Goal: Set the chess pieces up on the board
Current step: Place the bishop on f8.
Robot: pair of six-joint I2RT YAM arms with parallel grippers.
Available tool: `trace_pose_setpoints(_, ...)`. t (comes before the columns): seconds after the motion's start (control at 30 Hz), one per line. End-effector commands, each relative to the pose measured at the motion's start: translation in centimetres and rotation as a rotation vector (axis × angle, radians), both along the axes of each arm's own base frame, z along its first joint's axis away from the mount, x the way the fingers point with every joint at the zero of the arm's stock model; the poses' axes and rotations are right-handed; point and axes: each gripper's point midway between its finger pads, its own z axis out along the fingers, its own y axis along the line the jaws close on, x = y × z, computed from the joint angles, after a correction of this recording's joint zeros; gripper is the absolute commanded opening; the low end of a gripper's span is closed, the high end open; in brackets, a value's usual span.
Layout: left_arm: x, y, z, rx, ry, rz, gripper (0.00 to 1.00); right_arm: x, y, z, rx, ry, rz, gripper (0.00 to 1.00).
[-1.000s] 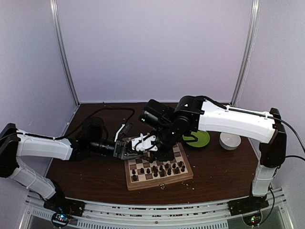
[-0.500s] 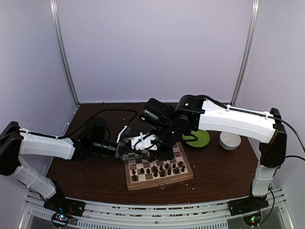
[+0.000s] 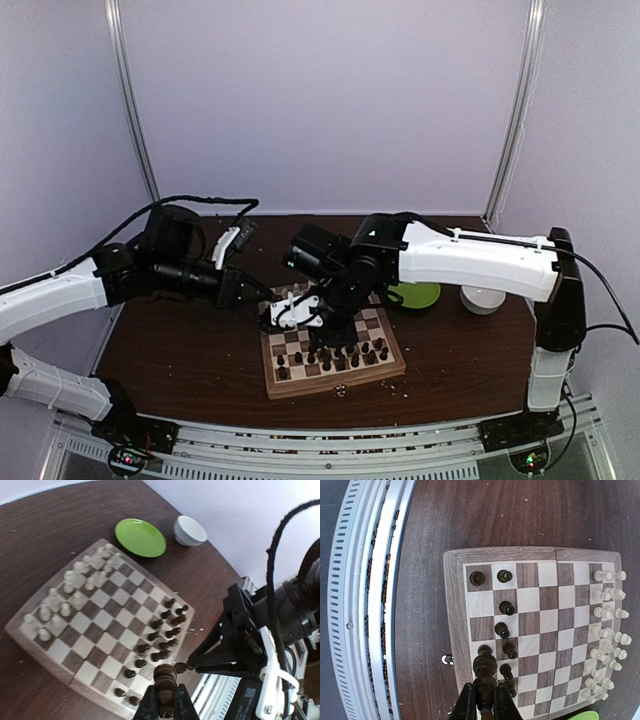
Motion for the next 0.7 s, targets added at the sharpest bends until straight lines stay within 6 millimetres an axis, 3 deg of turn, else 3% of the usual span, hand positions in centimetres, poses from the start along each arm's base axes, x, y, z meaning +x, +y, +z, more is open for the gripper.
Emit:
trace_pose_setpoints(0.0,1.3,5.9,-3.1,0.337,-0.057,0.159,0.00,-0.6,1.2,-2.2,-0.019,0.071,0.022,0.09)
trace_pose_setpoints(0.3,1.6,8.7,-2.6,0.415,-0.100,0.254,0.00,-0.6,1.5,-6.4,-0.104,0.110,0.031,0.09)
trace_pose_setpoints(0.67,1.4,8.8,-2.6,0.414,-0.103,0.250,0.00,0.0,1.8,-8.3,-0.141,0.106,0.013,0.09)
